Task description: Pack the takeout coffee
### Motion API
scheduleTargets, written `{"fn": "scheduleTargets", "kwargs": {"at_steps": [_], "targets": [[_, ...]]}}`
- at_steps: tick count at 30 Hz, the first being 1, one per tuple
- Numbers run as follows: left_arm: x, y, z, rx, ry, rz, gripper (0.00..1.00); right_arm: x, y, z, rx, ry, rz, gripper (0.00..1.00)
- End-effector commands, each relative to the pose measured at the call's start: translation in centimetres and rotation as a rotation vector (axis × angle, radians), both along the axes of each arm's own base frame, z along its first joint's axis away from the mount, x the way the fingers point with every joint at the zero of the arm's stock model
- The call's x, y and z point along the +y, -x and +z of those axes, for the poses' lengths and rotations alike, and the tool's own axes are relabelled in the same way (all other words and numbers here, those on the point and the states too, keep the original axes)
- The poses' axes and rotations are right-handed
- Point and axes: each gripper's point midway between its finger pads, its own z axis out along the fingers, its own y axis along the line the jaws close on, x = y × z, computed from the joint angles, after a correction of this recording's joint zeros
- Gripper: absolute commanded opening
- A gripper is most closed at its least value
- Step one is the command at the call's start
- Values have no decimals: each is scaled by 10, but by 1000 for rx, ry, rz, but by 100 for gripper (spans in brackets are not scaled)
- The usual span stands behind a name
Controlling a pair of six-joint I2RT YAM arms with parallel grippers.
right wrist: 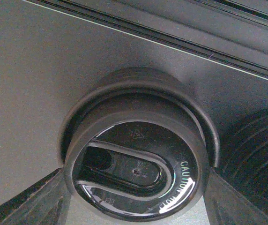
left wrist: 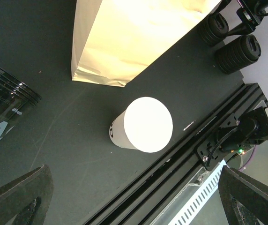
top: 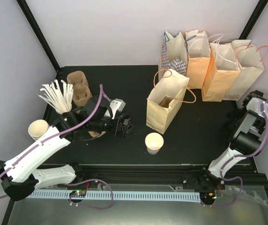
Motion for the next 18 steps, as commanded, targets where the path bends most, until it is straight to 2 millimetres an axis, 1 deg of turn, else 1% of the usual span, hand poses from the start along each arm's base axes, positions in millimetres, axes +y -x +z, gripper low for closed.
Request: {"fn": "scheduleTargets", "kwargs": {"at_steps": [1,4,11,14,18], "targets": [[-3,-3,14,-35,21,-10,99,-5,2,-4,7,11,-26,73],[-4,-4,14,-35,20,-13,99,-5,3,-1,4,14,-27,70],[-8,-6,12,-30,22,-18,99,-1,2,13,-27,14,-17,69],[-10,-7,12,-30,28,-21,99,3,2,23,-46,16,-9,69],[-13,-8,10,-26,39,-26,99,6,0,41,-65,33,11,69]]}}
